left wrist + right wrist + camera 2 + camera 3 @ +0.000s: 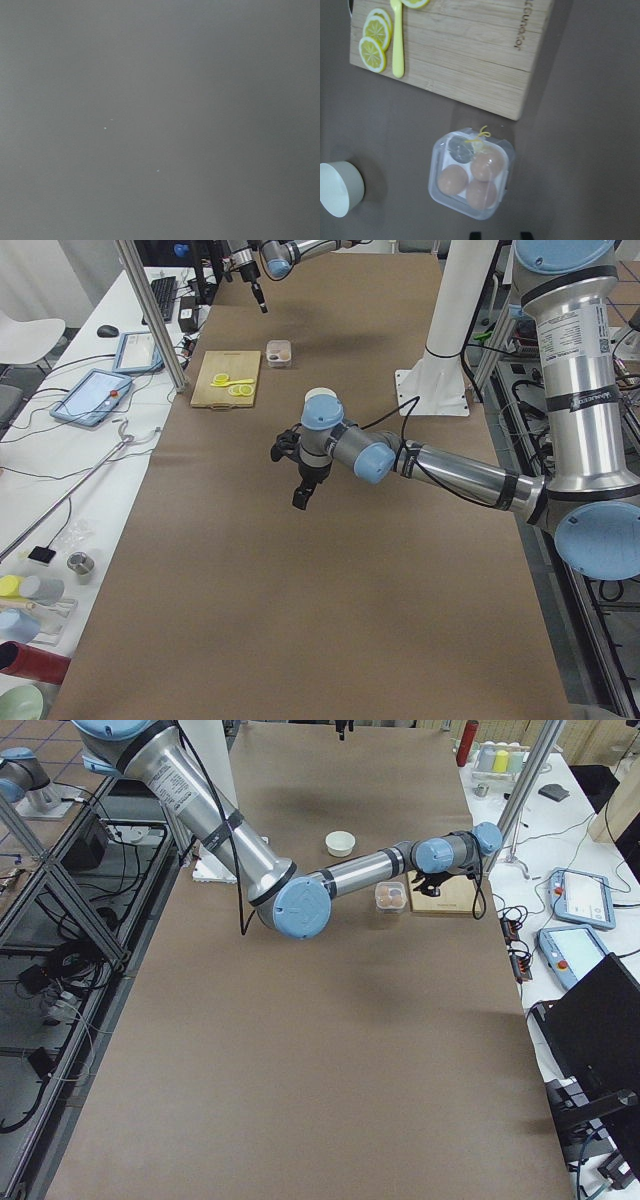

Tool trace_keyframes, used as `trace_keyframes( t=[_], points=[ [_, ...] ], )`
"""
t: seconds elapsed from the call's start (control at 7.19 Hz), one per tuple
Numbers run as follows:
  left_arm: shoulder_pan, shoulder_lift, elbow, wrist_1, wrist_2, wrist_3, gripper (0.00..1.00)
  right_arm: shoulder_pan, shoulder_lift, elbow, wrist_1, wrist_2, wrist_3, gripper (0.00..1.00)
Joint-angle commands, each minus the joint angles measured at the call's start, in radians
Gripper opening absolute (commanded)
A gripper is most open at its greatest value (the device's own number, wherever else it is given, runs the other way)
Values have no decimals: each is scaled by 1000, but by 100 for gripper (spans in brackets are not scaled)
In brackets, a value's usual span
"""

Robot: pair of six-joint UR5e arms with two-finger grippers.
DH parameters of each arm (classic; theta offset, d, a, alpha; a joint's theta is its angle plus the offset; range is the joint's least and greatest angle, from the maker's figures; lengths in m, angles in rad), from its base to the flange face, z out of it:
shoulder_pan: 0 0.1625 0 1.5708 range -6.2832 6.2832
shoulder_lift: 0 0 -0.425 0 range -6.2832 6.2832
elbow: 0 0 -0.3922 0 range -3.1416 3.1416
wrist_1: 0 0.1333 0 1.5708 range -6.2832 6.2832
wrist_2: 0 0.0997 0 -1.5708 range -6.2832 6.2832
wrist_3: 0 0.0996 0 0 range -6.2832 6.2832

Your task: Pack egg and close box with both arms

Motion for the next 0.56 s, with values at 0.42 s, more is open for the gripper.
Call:
trace_keyframes(
  t=[0.42],
  points=[
    [-171, 2, 83, -5, -151, 30, 97, 174, -265, 162, -4, -102, -154, 100]
  ],
)
